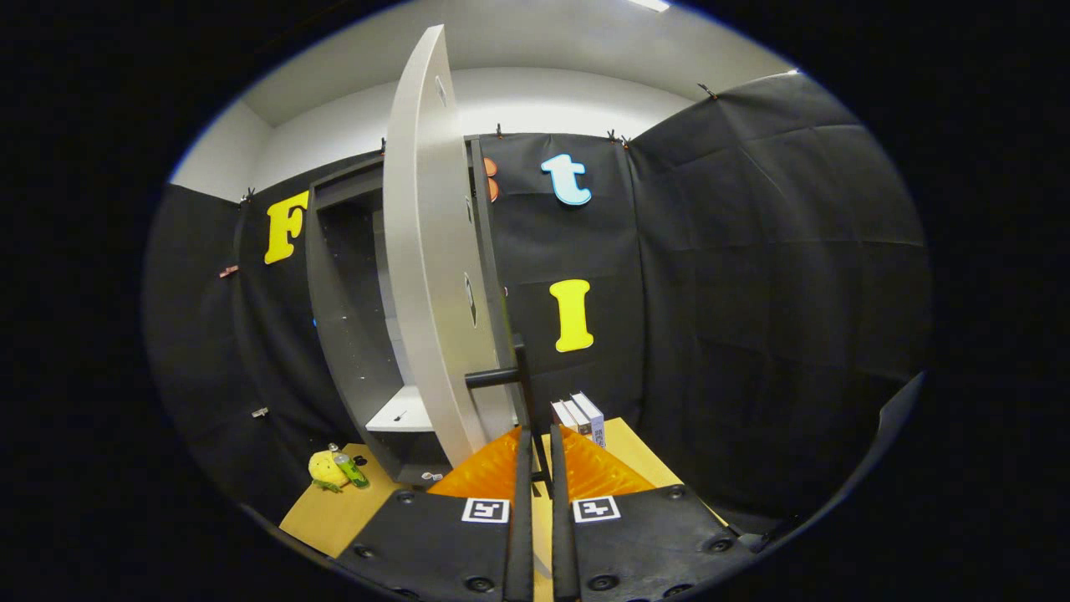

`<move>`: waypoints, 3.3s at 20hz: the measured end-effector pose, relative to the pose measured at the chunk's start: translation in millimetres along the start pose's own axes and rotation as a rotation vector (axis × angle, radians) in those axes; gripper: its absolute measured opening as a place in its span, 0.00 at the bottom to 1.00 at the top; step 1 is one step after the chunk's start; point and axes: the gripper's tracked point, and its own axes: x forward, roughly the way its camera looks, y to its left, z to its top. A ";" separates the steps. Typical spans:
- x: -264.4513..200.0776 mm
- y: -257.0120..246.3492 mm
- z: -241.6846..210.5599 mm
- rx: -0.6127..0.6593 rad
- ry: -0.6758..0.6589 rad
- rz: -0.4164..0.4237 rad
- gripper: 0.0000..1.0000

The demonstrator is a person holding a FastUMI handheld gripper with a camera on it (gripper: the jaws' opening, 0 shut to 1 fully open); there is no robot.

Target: Open the shoe cabinet door, grab the shoes and put them into the shoe cabinet, then close the shoe cabinet door.

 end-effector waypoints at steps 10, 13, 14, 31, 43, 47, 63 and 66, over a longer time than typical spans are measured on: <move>-30.9 -8.8 -3.2 -0.036 0.007 -0.050 0.47; -51.3 3.3 -12.8 -0.050 0.037 -0.029 0.82; -57.3 9.3 -17.9 -0.061 0.049 -0.016 0.94; -38.5 165.5 -252.6 -0.068 0.528 0.258 0.98; 8.9 170.6 -484.6 -0.027 0.826 0.183 0.97; 29.7 172.0 -522.2 0.014 0.827 0.164 0.80; 121.1 153.1 -546.0 -0.145 0.501 0.028 0.25; 118.6 157.8 -545.2 -0.159 0.518 0.069 0.08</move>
